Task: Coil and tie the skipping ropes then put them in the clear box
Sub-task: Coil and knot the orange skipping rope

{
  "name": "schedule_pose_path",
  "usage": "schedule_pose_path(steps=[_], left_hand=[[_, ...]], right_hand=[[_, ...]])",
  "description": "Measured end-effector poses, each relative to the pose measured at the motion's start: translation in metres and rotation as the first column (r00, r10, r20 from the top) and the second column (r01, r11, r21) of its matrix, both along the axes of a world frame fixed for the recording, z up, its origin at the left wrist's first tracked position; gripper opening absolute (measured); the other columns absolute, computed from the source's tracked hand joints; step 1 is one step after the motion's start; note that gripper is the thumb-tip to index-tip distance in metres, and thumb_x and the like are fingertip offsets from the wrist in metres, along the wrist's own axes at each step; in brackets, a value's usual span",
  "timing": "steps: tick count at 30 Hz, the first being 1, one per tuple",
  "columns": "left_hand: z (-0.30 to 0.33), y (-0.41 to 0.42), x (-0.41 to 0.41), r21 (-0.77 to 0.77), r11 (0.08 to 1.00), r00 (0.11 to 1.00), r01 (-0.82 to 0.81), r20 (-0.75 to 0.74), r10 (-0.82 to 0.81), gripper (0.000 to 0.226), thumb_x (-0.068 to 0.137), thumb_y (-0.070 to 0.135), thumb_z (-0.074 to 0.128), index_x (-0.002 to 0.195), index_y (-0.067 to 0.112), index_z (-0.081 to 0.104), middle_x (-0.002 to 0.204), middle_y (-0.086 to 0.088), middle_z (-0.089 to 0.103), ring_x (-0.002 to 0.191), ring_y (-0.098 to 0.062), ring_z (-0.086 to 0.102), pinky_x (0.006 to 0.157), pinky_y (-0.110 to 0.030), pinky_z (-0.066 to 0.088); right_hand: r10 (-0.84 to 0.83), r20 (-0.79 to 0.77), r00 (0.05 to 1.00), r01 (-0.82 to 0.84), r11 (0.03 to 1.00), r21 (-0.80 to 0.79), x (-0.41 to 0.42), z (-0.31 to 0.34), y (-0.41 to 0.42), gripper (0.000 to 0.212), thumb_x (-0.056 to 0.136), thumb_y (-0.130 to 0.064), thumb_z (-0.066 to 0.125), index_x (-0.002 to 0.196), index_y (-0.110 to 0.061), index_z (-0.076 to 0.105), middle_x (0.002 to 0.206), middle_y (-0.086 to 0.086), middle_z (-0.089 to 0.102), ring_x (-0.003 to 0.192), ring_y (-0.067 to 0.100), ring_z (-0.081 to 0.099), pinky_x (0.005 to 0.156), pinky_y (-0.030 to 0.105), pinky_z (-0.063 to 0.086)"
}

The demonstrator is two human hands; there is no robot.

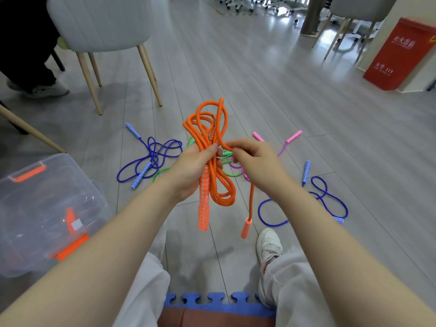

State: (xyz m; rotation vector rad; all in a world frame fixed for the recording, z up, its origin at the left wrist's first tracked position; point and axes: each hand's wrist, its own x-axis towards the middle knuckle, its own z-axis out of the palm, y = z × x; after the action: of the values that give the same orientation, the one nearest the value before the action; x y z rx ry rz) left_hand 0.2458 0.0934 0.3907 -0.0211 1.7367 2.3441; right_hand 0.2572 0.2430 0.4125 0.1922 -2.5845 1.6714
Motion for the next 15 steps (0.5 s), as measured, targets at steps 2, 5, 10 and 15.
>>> schedule_pose_path(steps=[2, 5, 10, 15], left_hand=[[0.000, 0.005, 0.003, -0.011, 1.000, 1.000, 0.009, -0.015, -0.009, 0.017, 0.102, 0.012, 0.043, 0.110, 0.005, 0.057, 0.083, -0.003, 0.058, 0.069, -0.015, 0.058, 0.068, -0.029, 0.051], [0.000, 0.009, 0.007, -0.029, 0.999, 0.999, 0.033, -0.023, -0.033, 0.016, 0.101, 0.011, 0.044, 0.103, 0.008, 0.060, 0.085, -0.008, 0.060, 0.075, -0.017, 0.060, 0.072, -0.032, 0.054], [0.000, 0.008, 0.014, -0.118, 0.988, 0.993, 0.094, -0.061, -0.102, 0.024, 0.100, 0.014, 0.047, 0.117, 0.004, 0.060, 0.090, -0.008, 0.065, 0.079, -0.015, 0.062, 0.075, -0.032, 0.053], [0.002, 0.006, 0.015, -0.202, 0.977, 0.995, 0.065, -0.062, -0.079, 0.024, 0.102, 0.019, 0.045, 0.117, 0.006, 0.059, 0.082, -0.004, 0.062, 0.072, -0.014, 0.059, 0.072, -0.030, 0.055]], right_hand=[[-0.008, 0.019, 1.000, 0.008, 1.000, -0.007, 0.000, -0.002, -0.003, 0.021, 0.095, -0.008, 0.052, 0.104, -0.020, 0.067, 0.081, 0.008, 0.070, 0.076, 0.012, 0.063, 0.081, 0.037, 0.054], [-0.019, 0.020, 1.000, 0.018, 1.000, 0.004, 0.003, -0.005, -0.007, 0.005, 0.093, -0.010, 0.057, 0.096, -0.014, 0.058, 0.070, -0.002, 0.069, 0.074, 0.011, 0.070, 0.079, 0.038, 0.058], [0.046, -0.005, 0.999, -0.045, 0.995, 0.085, 0.004, -0.008, -0.004, 0.005, 0.090, -0.005, 0.056, 0.093, -0.007, 0.060, 0.077, 0.005, 0.072, 0.075, 0.017, 0.071, 0.078, 0.045, 0.058], [0.119, 0.042, 0.992, -0.122, 0.991, 0.063, 0.005, -0.006, 0.000, 0.006, 0.094, -0.008, 0.058, 0.099, -0.006, 0.058, 0.075, 0.003, 0.073, 0.073, 0.015, 0.071, 0.071, 0.034, 0.059]])
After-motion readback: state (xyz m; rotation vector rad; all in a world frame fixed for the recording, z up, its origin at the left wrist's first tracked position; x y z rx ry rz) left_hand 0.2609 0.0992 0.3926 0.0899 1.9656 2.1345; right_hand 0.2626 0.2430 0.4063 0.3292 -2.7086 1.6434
